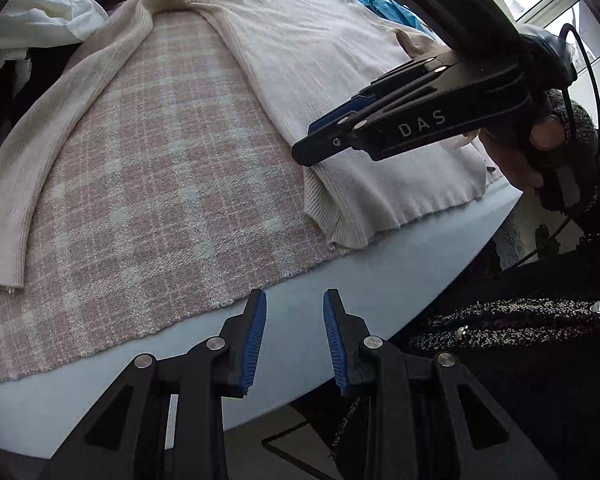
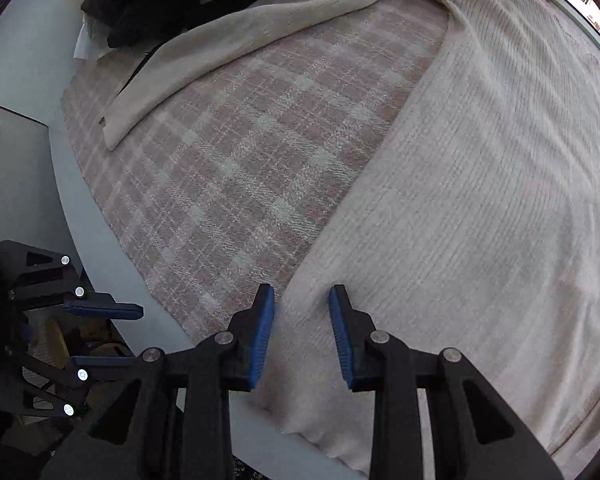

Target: Fold clothes

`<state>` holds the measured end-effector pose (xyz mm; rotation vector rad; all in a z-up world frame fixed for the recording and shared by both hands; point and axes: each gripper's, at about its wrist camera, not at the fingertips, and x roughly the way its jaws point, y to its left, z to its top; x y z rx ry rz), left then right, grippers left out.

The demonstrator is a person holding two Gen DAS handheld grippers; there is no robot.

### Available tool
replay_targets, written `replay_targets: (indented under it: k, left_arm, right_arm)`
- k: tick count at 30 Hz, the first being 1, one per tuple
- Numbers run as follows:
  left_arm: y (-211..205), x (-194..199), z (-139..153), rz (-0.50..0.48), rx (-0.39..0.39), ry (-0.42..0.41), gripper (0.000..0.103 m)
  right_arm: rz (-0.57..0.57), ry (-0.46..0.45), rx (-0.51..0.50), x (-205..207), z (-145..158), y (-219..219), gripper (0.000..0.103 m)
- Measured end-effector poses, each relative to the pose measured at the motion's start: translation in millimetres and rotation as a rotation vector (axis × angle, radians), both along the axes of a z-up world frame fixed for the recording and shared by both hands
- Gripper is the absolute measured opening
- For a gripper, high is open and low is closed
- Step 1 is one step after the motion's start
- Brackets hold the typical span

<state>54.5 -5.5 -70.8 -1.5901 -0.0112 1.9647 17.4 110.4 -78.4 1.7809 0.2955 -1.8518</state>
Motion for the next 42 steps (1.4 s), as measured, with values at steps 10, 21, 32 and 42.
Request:
replay_targets:
  k: [10,21,32,42]
  left_arm:
    - [23,-9,-2,-0.082,0.028,0.111,0.027]
    - [63,-14,-6,-0.251,0.035,0.262,0.033]
    - [67,-32,18,-0.194,0.391,0.204,0.004]
    - [15,-19,-5,-0.013,0.438,0.013,0.000]
  right_arm:
    - [-0.137,-0.076,-0.208,-5,23,48,0.005]
    - [-0.125,-0.013,-0.209,-8,49,50,0.005]
    - [-0.130,0.016,-0.285,-10,88,66,0.005]
    - [-0.090,-0.010,-0.314,0,74,58,0.010]
